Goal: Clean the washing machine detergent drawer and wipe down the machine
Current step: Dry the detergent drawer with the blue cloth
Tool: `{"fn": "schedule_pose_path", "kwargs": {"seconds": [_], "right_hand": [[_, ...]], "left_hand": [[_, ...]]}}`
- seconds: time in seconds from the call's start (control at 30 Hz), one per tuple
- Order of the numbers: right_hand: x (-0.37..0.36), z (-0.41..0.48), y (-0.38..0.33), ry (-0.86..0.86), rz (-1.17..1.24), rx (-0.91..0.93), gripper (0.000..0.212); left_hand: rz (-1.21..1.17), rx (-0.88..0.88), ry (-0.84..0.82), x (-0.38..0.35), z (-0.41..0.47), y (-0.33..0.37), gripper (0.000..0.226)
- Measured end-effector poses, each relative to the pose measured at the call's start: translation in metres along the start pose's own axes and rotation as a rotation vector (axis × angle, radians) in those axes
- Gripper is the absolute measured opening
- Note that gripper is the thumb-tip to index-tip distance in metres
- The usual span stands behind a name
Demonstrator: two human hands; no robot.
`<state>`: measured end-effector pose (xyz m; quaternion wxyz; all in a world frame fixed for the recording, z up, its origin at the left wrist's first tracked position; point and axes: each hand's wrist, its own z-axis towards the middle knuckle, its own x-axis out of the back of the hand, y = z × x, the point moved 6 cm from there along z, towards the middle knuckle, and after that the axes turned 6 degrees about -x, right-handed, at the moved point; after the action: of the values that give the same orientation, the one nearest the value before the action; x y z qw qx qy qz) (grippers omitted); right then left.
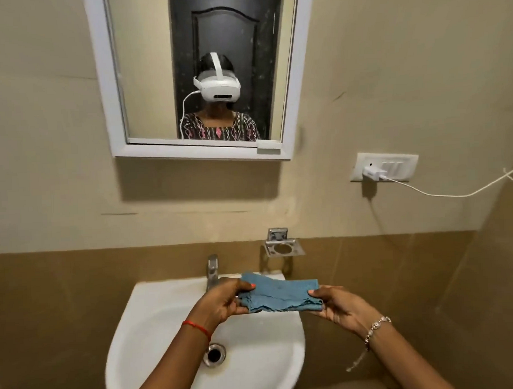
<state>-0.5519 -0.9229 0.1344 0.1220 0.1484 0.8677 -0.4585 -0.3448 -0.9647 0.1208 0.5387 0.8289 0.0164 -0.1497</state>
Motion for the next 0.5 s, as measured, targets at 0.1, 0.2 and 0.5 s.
{"fn": "schedule_pose_path", "kwargs": {"seconds": [0.1, 0.2, 0.5], "right_hand": [[0.013, 0.04, -0.022, 0.074, -0.002, 0.024, 0.016], [0.029, 0.076, -0.039, 0.209, -0.043, 0.096, 0.032], [0.043, 0.142, -0.114, 0.408, -0.476, 0.478, 0.046]], "left_hand": [[0.09, -0.025, 0.017, -0.008, 0.043, 0.012, 0.008], [0.156, -0.073, 0.102, -0.017, 0.081, 0.018, 0.011], [0.225, -0.348, 0.41, -0.032, 0.166, 0.043, 0.026]]}}
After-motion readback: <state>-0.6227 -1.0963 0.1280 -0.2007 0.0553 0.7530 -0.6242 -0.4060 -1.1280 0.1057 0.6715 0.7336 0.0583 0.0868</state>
